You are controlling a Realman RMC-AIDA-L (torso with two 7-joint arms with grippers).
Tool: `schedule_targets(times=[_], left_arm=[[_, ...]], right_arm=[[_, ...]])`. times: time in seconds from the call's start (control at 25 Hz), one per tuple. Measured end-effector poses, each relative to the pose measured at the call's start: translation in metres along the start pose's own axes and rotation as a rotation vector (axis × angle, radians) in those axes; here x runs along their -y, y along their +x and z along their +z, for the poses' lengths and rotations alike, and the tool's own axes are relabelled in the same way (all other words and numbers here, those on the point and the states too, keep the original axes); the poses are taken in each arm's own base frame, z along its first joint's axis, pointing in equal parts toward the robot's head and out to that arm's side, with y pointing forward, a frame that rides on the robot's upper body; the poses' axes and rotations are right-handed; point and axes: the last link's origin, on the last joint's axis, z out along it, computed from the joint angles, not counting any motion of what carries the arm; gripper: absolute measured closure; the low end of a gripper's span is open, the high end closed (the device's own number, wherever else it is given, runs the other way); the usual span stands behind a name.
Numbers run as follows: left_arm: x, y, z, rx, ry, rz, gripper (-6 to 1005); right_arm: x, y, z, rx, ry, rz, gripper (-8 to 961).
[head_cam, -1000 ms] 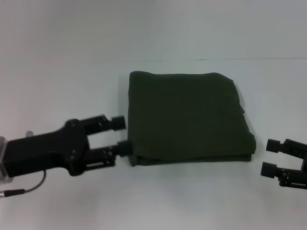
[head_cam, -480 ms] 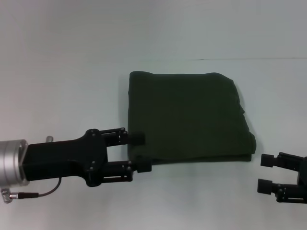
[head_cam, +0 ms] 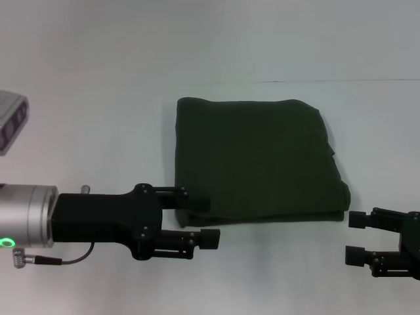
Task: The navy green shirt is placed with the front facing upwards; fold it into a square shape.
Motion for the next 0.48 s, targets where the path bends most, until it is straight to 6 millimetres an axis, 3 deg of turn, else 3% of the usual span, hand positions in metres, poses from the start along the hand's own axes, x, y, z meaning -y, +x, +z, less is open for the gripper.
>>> schedule_targets(times=[0.48], left_arm=[[0.0011,-0.0015,0.0034,0.023,-0.002,-0.021,276]], right_arm=[[0.0026,-0.0054,0.0035,-0.001,-0.003,-0.014,29]])
